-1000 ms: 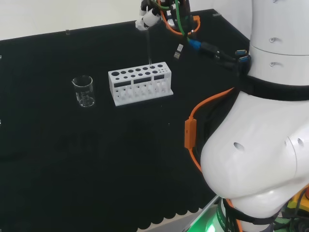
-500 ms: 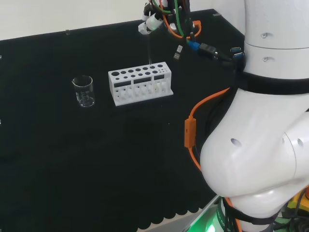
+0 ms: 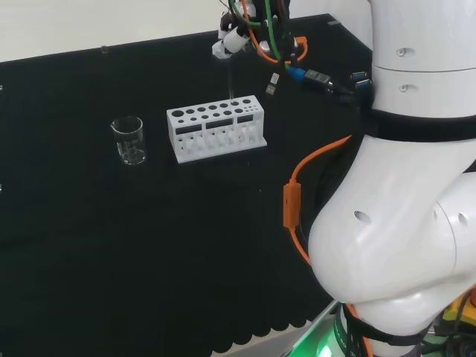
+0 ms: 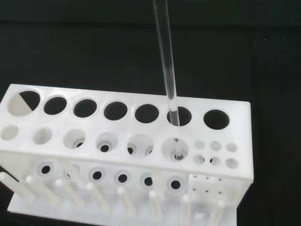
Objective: Take the glass rod from the white test tube rack.
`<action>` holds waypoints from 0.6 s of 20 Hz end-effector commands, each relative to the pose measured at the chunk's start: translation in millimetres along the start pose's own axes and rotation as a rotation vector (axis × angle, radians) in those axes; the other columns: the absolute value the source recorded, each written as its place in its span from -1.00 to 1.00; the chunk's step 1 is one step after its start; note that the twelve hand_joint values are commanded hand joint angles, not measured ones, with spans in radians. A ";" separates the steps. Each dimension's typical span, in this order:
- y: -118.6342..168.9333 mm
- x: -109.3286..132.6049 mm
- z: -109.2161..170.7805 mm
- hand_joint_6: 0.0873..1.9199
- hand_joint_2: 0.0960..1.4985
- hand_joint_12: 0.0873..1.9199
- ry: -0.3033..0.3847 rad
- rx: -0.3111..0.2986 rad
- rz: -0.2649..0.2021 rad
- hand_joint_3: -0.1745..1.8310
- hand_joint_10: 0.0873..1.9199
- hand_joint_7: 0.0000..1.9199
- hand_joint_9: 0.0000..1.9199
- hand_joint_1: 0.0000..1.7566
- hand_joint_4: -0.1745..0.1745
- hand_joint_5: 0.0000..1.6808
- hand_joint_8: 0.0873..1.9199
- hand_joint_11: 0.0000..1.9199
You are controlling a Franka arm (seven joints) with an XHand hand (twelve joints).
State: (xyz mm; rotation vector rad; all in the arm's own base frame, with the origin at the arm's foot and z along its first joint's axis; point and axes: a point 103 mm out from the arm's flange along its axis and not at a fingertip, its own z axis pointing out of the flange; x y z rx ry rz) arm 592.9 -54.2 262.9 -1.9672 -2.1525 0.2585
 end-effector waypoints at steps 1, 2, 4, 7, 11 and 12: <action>6.7 4.6 7.8 -0.23 0.11 0.19 -0.011 0.008 -0.014 -0.43 -0.39 -0.20 0.00 -0.26 -0.40 -0.47 -0.26 -0.01; 7.8 4.4 8.7 -0.22 0.11 0.19 -0.012 0.014 -0.013 -0.43 -0.39 -0.19 0.01 -0.26 -0.41 -0.46 -0.26 0.00; 9.9 4.0 10.9 -0.20 0.11 0.18 -0.011 0.021 -0.010 -0.42 -0.39 -0.18 0.02 -0.25 -0.42 -0.44 -0.26 0.01; 12.8 3.3 15.0 -0.18 0.11 0.17 -0.018 0.032 -0.013 -0.42 -0.40 -0.17 0.04 -0.25 -0.43 -0.43 -0.27 0.02; 14.9 0.7 19.1 -0.15 0.09 0.16 -0.036 0.043 -0.010 -0.41 -0.42 -0.17 0.06 -0.16 -0.43 -0.39 -0.27 0.05; 15.0 0.0 19.8 -0.14 0.08 0.15 -0.037 0.042 -0.010 -0.40 -0.42 -0.17 0.07 -0.13 -0.43 -0.37 -0.27 0.07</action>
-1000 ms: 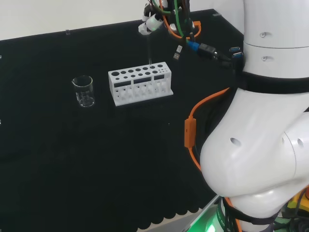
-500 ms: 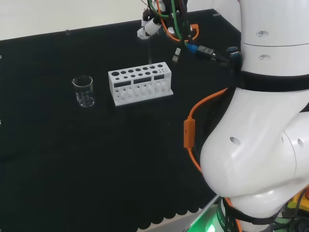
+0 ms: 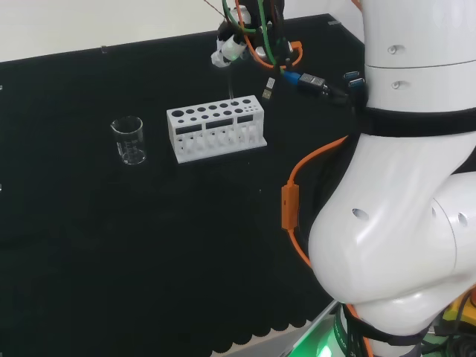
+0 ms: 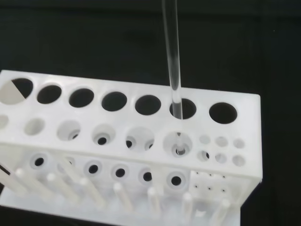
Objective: Take the glass rod from the white test tube rack.
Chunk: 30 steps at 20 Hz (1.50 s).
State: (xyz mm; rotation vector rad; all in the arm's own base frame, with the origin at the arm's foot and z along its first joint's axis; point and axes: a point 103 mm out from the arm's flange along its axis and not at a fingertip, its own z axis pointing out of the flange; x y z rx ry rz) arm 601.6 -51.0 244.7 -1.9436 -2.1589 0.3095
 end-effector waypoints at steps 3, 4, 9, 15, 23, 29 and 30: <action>3.1 -1.7 5.4 -0.14 0.06 0.09 -0.025 0.007 0.000 -0.37 -0.46 -0.14 0.12 -0.05 -0.49 -0.30 -0.28 0.15; 3.6 -1.4 5.4 -0.14 0.05 0.06 -0.022 0.001 -0.001 -0.35 -0.48 -0.13 0.14 -0.03 -0.54 -0.28 -0.29 0.19; 5.6 -0.2 5.0 -0.14 0.03 -0.10 -0.019 -0.029 -0.011 -0.29 -0.59 -0.07 0.27 0.06 -0.76 -0.21 -0.30 0.37; 12.2 5.7 4.1 -0.14 0.02 -0.17 -0.030 -0.016 -0.023 -0.26 -0.67 -0.03 0.34 0.11 -0.89 -0.18 -0.31 0.46; 13.1 7.8 2.5 -0.06 0.10 -0.32 -0.053 -0.041 -0.016 -0.34 -0.81 0.13 0.51 0.26 -1.00 -0.02 -0.37 0.61; 9.8 8.4 0.5 -0.07 0.38 -0.49 -0.077 -0.119 -0.009 -0.80 -0.90 0.19 0.66 0.44 -1.00 0.17 -0.20 0.67; 8.9 8.0 0.2 -0.11 0.37 -0.51 -0.084 -0.134 -0.006 -0.81 -0.89 0.26 0.68 0.46 -1.00 0.18 -0.27 0.66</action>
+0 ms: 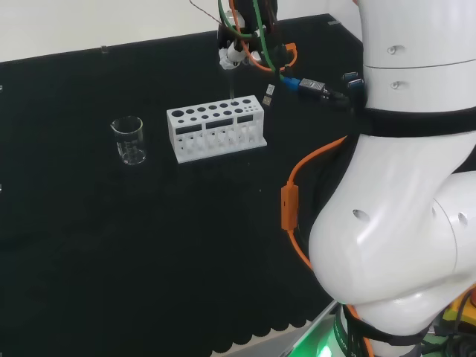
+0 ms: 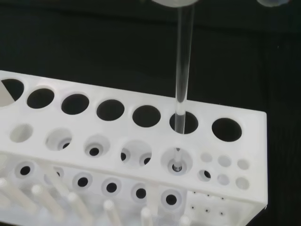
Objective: Take the glass rod from the white test tube rack.
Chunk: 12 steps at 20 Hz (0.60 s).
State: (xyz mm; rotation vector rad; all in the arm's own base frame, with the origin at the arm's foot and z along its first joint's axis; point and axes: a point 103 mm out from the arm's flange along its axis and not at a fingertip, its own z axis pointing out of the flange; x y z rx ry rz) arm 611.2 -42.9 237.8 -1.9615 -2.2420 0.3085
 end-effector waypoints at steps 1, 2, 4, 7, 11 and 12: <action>-5.8 -2.6 -3.2 -0.16 0.35 -0.52 -0.044 -0.088 0.020 -0.82 -0.88 0.30 0.70 0.47 -1.00 0.20 -0.32 0.65; -2.8 -0.6 -7.1 -0.21 0.34 -0.52 -0.065 -0.073 0.017 -0.82 -0.87 0.33 0.73 0.47 -1.00 0.21 -0.34 0.66; -4.0 1.1 -9.0 -0.28 0.33 -0.51 -0.083 -0.072 0.020 -0.82 -0.83 0.29 0.78 0.48 -1.00 0.31 -0.33 0.67; -7.4 11.7 -12.7 -0.33 0.32 -0.47 -0.129 -0.060 0.028 -0.83 -0.79 0.27 0.83 0.48 -1.00 0.38 -0.34 0.69; -7.9 15.2 -25.2 -0.37 0.31 -0.43 -0.084 -0.100 0.021 -0.84 -0.75 0.29 0.85 0.49 -1.00 0.41 -0.37 0.70; -12.6 13.8 -29.4 -0.38 0.31 -0.43 -0.087 -0.119 0.017 -0.84 -0.75 0.29 0.86 0.49 -1.00 0.41 -0.37 0.70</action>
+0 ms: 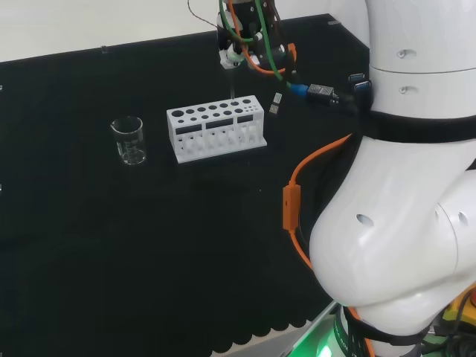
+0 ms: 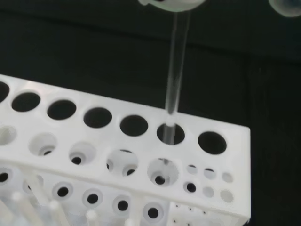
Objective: Take the glass rod from the white test tube rack.
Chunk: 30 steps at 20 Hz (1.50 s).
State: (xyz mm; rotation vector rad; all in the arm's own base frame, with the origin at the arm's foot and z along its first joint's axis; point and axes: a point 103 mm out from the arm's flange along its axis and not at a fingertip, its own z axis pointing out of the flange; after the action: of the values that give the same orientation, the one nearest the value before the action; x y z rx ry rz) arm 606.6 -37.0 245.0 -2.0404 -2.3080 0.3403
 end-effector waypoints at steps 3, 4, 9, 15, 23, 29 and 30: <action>-20.3 1.6 -38.4 -0.40 0.38 -0.41 -0.013 -0.092 -0.012 -0.95 -0.72 0.31 0.86 0.49 -1.00 0.43 -0.39 0.70; -23.8 1.1 -43.3 -0.40 0.39 -0.40 -0.016 -0.093 -0.012 -0.97 -0.71 0.31 0.86 0.49 -1.00 0.43 -0.39 0.69; -37.3 -2.6 -64.3 -0.41 0.41 -0.39 -0.018 -0.111 -0.017 -1.00 -0.70 0.31 0.86 0.49 -1.00 0.44 -0.40 0.69; -55.5 -4.8 -88.3 -0.42 0.41 -0.39 0.006 -0.150 -0.011 -1.00 -0.70 0.32 0.86 0.49 -1.00 0.44 -0.40 0.69; -83.2 4.6 -124.0 -0.43 0.41 -0.39 0.012 -0.185 -0.005 -1.00 -0.69 0.32 0.87 0.49 -1.00 0.45 -0.41 0.69; -97.9 22.2 -131.1 -0.43 0.40 -0.38 0.011 -0.221 -0.032 -1.00 -0.69 0.32 0.87 0.49 -1.00 0.45 -0.42 0.69; -99.5 24.6 -132.9 -0.43 0.40 -0.38 0.007 -0.221 -0.034 -1.00 -0.69 0.32 0.87 0.49 -1.00 0.45 -0.42 0.69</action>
State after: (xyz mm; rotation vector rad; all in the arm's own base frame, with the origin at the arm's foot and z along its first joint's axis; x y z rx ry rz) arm 552.1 -33.1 371.0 -2.1188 -2.4123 0.1279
